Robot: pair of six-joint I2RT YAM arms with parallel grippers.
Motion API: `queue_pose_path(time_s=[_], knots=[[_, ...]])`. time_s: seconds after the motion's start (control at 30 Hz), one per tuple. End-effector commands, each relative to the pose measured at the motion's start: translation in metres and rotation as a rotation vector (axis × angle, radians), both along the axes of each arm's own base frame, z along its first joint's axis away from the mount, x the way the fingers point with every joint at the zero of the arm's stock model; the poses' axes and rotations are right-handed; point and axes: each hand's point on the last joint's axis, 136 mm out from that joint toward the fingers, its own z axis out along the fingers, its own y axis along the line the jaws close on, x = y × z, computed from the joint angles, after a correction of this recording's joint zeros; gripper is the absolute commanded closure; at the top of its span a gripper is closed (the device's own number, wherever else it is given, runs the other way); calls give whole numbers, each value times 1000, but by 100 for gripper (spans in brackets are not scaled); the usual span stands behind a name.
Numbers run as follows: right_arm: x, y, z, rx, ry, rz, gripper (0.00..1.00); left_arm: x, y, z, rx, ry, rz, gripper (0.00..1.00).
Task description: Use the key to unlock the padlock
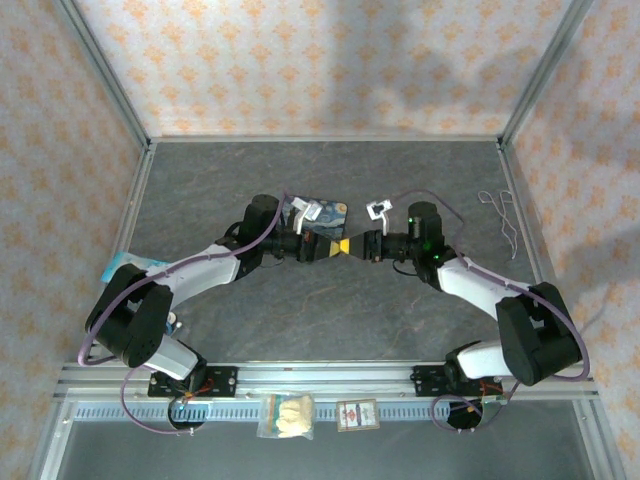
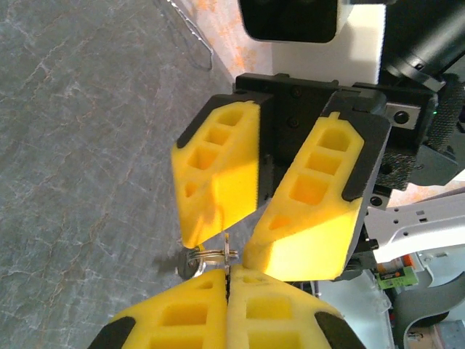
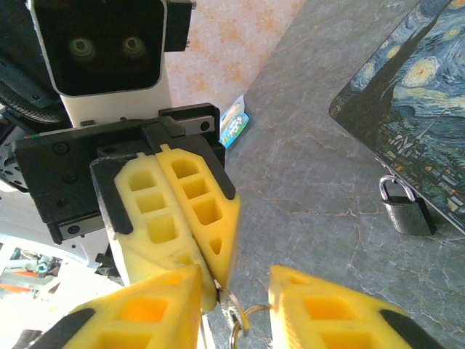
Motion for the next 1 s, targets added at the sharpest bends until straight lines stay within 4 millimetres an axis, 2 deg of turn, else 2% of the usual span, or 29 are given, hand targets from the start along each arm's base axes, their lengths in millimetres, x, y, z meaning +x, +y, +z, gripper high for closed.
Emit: queue_pose_path(time_s=[0.0,0.23,0.43,0.67,0.83,0.97], knots=[[-8,-1,-4,2,4,19,68,0,-1,40,-111,-106,-20,100],[-11,-1,-1,12,0,23,73,1,-1,42,-120,-119,-16,100],[-16,-2,0,18,1,36,67,5,1,38,-117,-92,20,100],[-18,-3,3,19,-7,32,67,4,1,39,-129,-89,25,100],[-16,-5,-2,-4,-4,17,63,3,1,39,-126,-87,23,100],[-11,-5,3,9,-19,0,68,1,1,38,-130,-82,11,100]])
